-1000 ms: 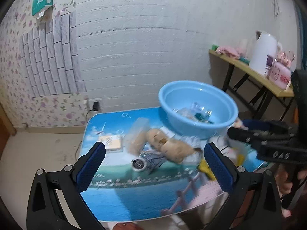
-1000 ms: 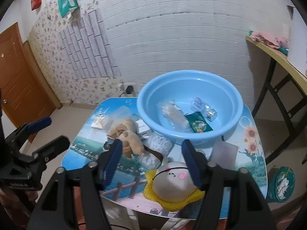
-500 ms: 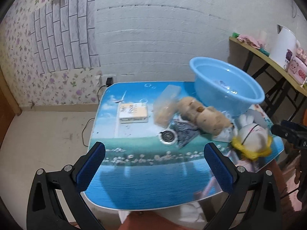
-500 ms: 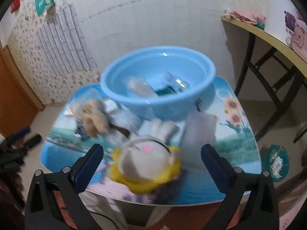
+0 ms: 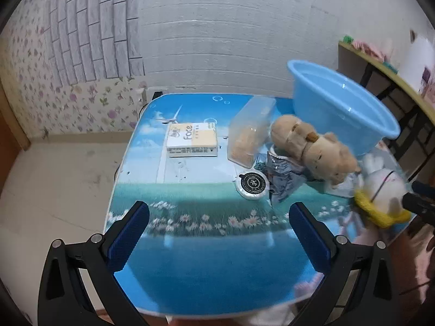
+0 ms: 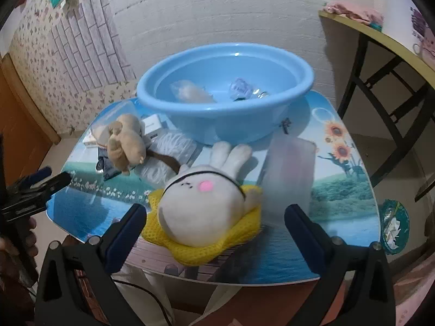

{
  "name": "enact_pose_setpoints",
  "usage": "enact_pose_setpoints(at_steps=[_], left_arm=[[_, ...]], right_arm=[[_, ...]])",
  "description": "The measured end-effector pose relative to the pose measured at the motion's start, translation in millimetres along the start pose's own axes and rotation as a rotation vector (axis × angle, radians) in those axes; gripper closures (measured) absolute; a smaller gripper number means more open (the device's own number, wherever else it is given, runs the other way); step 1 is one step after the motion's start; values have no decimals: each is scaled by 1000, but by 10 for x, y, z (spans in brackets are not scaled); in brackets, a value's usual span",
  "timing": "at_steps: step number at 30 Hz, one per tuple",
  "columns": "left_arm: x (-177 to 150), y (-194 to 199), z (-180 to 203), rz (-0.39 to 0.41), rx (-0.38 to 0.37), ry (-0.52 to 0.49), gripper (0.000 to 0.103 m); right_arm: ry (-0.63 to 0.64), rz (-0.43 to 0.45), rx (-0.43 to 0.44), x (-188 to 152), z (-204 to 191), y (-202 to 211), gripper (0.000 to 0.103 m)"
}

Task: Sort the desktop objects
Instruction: 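Withdraw both tools from the basin back over the table, then grasp the clear plastic box with the right tool while the left tool grasps the round tin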

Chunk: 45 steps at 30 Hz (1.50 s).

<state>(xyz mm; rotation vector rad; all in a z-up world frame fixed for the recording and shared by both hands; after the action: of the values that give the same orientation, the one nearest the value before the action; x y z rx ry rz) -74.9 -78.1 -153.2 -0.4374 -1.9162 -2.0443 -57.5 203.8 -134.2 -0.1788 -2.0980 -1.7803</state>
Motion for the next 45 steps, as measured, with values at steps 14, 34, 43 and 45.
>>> enact_pose_setpoints(at_steps=[14,34,43,45], left_arm=[[113,-324,120,-51,-23,-61,23],[225,-465,177,-64,-47,-92,23],[232,-488,69,-74,-31,-90,23],[240,-496,99,-73,-32,-104,23]], right_arm=[[-104,23,-38,86,378,22,0],[-250,-18,-78,216,952,-140,0],[-268,-18,-79,340,1029,-182,0],[-256,-34,-75,353,1002,-230,0]])
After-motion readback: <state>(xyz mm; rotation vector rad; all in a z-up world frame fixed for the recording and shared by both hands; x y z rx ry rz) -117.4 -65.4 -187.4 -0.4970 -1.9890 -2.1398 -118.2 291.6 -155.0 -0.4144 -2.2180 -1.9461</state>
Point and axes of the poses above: each gripper's, at about its wrist camera, not at the fingertips, and y roughly against the way its jaws point, z to its right, x to its top, the point moved 7 cm from there along -y, roughly the way its jaws point, and after that the axes turned 15 degrees about -z, right-handed, at the moved point
